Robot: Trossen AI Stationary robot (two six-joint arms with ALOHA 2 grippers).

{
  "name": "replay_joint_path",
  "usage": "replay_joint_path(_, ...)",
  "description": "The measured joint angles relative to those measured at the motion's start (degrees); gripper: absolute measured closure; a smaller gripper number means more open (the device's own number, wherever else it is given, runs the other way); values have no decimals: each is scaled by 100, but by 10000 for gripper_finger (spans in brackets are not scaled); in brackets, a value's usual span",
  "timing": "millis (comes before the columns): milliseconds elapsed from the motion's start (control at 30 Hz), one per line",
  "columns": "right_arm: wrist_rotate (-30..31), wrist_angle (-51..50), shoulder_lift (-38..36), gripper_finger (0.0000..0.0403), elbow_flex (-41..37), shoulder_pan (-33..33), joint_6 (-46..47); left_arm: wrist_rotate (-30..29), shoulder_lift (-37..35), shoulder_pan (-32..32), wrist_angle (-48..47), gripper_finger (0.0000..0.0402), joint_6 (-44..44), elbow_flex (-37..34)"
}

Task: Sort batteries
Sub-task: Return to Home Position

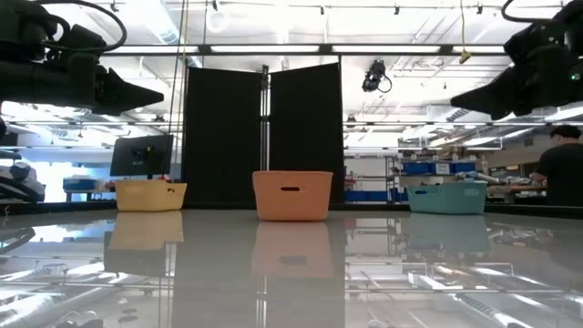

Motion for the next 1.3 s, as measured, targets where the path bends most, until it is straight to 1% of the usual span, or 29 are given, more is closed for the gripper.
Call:
replay_joint_path(100,11,60,-6,396,-71,0,171,0,2,0,56,385,-4,0)
replay_joint_path(267,7,523,1,395,-212,0,-1,2,0,0,187,385,-119,0)
replay_joint_path(367,5,762,5,387,-292,-4,-22,1,1,0,138,385,-261,-1)
replay_joint_path(467,0,1106,6,380,-429,-6,3,0,0,4,156,385,-168,0)
replay_joint_path(567,-1,1106,38,379,-428,-7,133,0,0,4,154,385,-148,-1)
replay_joint_path(700,2,1108,62,382,-428,-9,29,0,0,4,131,385,-144,-2)
replay_joint_path(967,400,1172,88,383,-428,-50,-217,-81,0,7,128,385,-137,-2)
replay_joint_path(1100,631,1210,88,383,-428,-55,-84,-229,0,7,142,385,-137,-2)
replay_joint_path(1300,912,1248,102,383,-427,-55,86,-296,0,7,142,385,-176,-2)
